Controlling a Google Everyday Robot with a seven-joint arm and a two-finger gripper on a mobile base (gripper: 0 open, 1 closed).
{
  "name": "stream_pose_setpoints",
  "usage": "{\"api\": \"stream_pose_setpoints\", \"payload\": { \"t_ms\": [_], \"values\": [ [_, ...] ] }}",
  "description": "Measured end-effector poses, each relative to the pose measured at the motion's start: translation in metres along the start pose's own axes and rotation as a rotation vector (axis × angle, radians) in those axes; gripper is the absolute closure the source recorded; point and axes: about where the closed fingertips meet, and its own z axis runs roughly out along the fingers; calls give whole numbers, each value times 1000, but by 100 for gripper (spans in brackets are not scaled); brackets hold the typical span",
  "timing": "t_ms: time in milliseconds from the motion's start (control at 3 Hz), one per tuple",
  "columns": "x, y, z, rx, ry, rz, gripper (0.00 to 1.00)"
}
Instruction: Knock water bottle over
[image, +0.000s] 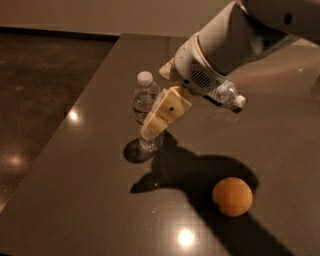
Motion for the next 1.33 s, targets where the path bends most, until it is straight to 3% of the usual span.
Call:
{"api": "stream_pose_setpoints", "payload": {
  "t_ms": [333, 1000, 1333],
  "values": [
    [-14, 6, 9, -29, -37, -11, 0],
    [-21, 12, 15, -106, -75, -8, 40],
    [-19, 4, 7, -123, -33, -4, 63]
  ]
}}
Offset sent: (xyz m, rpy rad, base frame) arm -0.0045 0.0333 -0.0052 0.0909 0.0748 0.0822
